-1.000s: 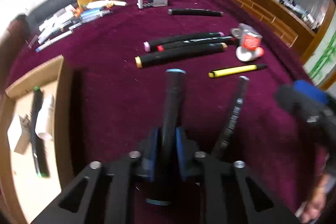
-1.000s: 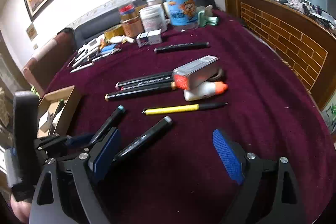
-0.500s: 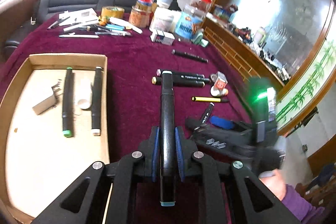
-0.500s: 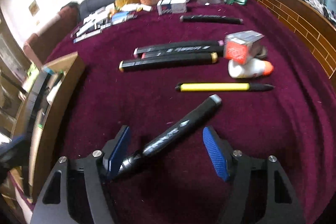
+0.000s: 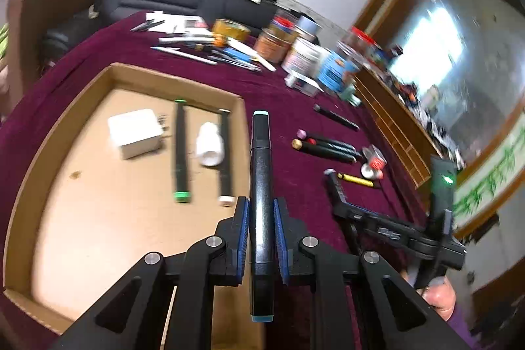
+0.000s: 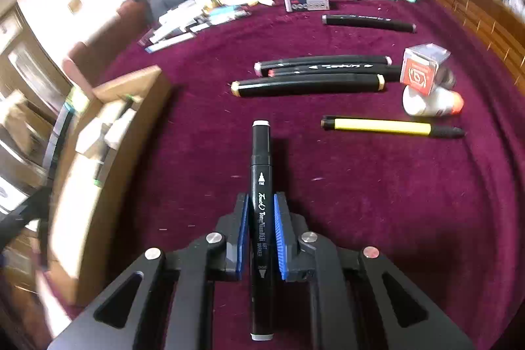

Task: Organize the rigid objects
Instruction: 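Grasp a black marker with the left tool while the right tool grasps another, then lower both black markers into the cardboard box and open both tools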

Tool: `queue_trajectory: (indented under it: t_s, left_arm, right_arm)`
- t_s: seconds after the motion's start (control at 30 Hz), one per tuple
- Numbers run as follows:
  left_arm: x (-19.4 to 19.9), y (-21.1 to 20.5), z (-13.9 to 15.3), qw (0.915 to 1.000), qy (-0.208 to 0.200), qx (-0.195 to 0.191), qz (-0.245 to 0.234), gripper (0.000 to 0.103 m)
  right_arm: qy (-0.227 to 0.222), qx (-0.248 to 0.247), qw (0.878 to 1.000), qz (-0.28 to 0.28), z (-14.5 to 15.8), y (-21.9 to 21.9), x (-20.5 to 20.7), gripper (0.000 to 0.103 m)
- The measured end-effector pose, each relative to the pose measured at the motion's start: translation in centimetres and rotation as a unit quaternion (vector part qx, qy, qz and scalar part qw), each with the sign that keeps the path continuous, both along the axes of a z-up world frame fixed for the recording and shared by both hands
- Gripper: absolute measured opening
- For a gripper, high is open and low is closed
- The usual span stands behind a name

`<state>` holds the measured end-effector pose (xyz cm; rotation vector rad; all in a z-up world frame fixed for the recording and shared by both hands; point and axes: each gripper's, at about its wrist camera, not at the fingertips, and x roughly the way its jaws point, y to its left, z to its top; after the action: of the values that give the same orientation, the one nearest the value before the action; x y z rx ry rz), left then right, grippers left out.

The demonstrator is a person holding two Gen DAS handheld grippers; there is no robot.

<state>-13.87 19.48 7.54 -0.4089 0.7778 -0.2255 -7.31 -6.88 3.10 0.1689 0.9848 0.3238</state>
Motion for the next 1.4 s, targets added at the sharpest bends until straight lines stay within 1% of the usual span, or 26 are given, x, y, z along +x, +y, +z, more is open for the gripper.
queue_trajectory:
  t_s: [0.1, 0.2, 0.37, 0.47, 0.6, 0.67, 0.77, 0.83, 0.9, 1.03, 1.07, 1.13, 1.2, 1.27, 1.33, 1.37, 1.4]
  left_arm:
    - [-0.3, 2.1, -0.2, 0.9996, 0.002, -0.004, 0.027, 0.015]
    - [-0.4, 4.0, -0.3, 0.9987, 0.003, -0.01, 0.05, 0.015]
    - [0.7, 6.9, 0.0, 0.9963, 0.016, 0.021, 0.081, 0.015]
    - [2.6, 8.4, -0.5, 0.9936, 0.037, 0.051, 0.094, 0.015]
    - [5.7, 10.1, -2.0, 0.9896, 0.075, 0.074, 0.098, 0.015]
    - [7.2, 10.4, -2.5, 0.9877, 0.087, 0.088, 0.095, 0.015]
    - [9.3, 10.7, -3.2, 0.9849, 0.104, 0.104, 0.09, 0.015]
    - [10.4, 10.7, -3.5, 0.9844, 0.109, 0.109, 0.085, 0.015]
    - [11.1, 10.8, -3.3, 0.9838, 0.106, 0.117, 0.085, 0.015]
    - [10.9, 11.2, -3.2, 0.986, 0.1, 0.104, 0.084, 0.015]
    - [10.6, 11.2, -3.1, 0.987, 0.096, 0.099, 0.082, 0.018]
    - [9.7, 11.5, -2.8, 0.9887, 0.09, 0.088, 0.082, 0.027]
    - [8.8, 11.7, -2.3, 0.9896, 0.081, 0.08, 0.088, 0.057]
    - [7.6, 11.8, -1.4, 0.9896, 0.062, 0.081, 0.102, 0.07]
    - [6.0, 11.9, -0.5, 0.9887, 0.048, 0.084, 0.114, 0.071]
    - [5.0, 11.9, -0.1, 0.989, 0.041, 0.076, 0.121, 0.073]
    - [4.4, 12.0, 0.1, 0.989, 0.038, 0.068, 0.126, 0.077]
  right_arm:
    - [-0.006, 0.055, 0.998, 0.014, 0.8, -0.4, -0.5, 0.014]
    - [-0.003, 0.081, 0.996, 0.026, 1.7, 0.0, -0.3, 0.014]
    - [0.006, 0.116, 0.991, 0.064, 3.6, 2.1, 0.5, 0.014]
    - [0.017, 0.125, 0.988, 0.088, 4.5, 4.7, 1.2, 0.014]
    - [0.043, 0.142, 0.982, 0.12, 4.6, 8.9, 2.5, 0.014]
    - [0.053, 0.143, 0.98, 0.131, 4.5, 11.1, 3.2, 0.014]
    - [0.059, 0.126, 0.981, 0.136, 4.1, 14.3, 4.6, 0.014]
    - [0.067, 0.12, 0.982, 0.128, 3.6, 16.0, 6.0, 0.014]
    - [0.076, 0.115, 0.984, 0.115, 2.9, 17.1, 7.5, 0.014]
    - [0.101, 0.11, 0.985, 0.091, 1.0, 18.6, 9.5, 0.014]
    - [0.101, 0.105, 0.985, 0.087, 0.7, 18.8, 9.7, 0.014]
    - [0.092, 0.091, 0.988, 0.083, 0.5, 19.2, 9.7, 0.014]
    - [0.084, 0.081, 0.99, 0.078, 0.4, 19.5, 9.6, 0.015]
    - [0.076, 0.074, 0.992, 0.073, 0.5, 19.7, 9.5, 0.015]
    - [0.065, 0.063, 0.993, 0.077, 0.8, 19.9, 9.3, 0.015]
    - [0.057, 0.059, 0.993, 0.079, 1.0, 19.9, 9.1, 0.018]
    - [0.046, 0.058, 0.994, 0.08, 1.4, 19.7, 8.8, 0.025]
